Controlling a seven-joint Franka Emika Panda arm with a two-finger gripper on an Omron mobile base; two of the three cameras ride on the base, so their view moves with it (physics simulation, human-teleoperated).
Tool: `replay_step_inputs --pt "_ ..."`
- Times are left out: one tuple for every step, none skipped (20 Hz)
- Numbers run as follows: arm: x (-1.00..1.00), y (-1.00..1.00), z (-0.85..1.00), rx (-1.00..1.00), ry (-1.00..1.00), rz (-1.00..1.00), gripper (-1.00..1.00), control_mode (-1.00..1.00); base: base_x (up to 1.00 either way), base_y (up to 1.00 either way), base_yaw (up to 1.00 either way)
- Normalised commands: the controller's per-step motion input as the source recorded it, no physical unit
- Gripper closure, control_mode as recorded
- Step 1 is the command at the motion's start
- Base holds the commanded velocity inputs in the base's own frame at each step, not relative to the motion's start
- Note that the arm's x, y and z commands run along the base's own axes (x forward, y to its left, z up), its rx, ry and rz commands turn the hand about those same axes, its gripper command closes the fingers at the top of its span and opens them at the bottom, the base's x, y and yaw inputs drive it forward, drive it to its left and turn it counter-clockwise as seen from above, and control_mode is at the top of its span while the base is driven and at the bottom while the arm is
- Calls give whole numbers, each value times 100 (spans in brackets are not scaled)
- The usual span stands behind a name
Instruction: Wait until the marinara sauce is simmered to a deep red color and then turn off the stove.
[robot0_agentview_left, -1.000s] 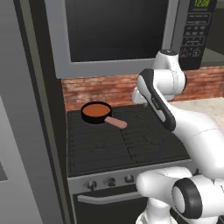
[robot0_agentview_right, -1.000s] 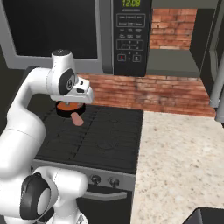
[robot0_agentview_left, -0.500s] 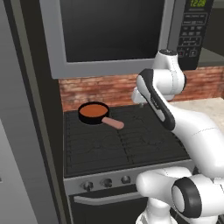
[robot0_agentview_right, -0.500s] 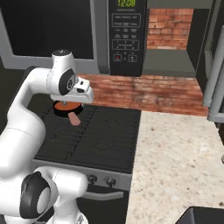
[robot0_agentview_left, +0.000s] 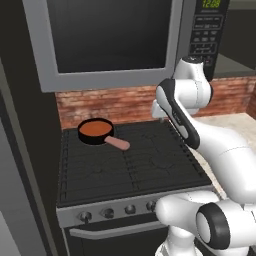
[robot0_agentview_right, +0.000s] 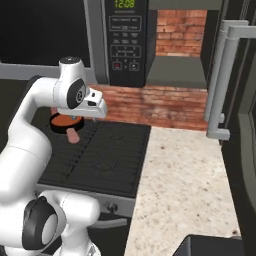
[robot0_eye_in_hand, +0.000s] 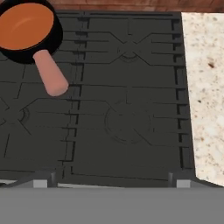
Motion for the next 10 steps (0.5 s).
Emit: replay_step_inputs --pt "0 0 0 0 0 0 -100 100 38 -42 0" --pt "0 0 0 0 0 0 -100 100 42 -43 0" --pt "0 0 0 0 0 0 -100 100 42 -46 0" --pt "0 0 0 0 0 0 -100 100 43 -45 0" --pt "0 0 0 0 0 0 -100 100 46 -43 0" --pt "0 0 0 0 0 0 -100 100 50 -43 0" --pt "0 0 0 0 0 0 -100 100 54 -41 0" --pt "0 0 0 0 0 0 -100 100 55 -41 0" --pt "0 0 0 0 0 0 -100 100 55 -39 0" --pt "0 0 0 0 0 0 -100 100 51 -37 0"
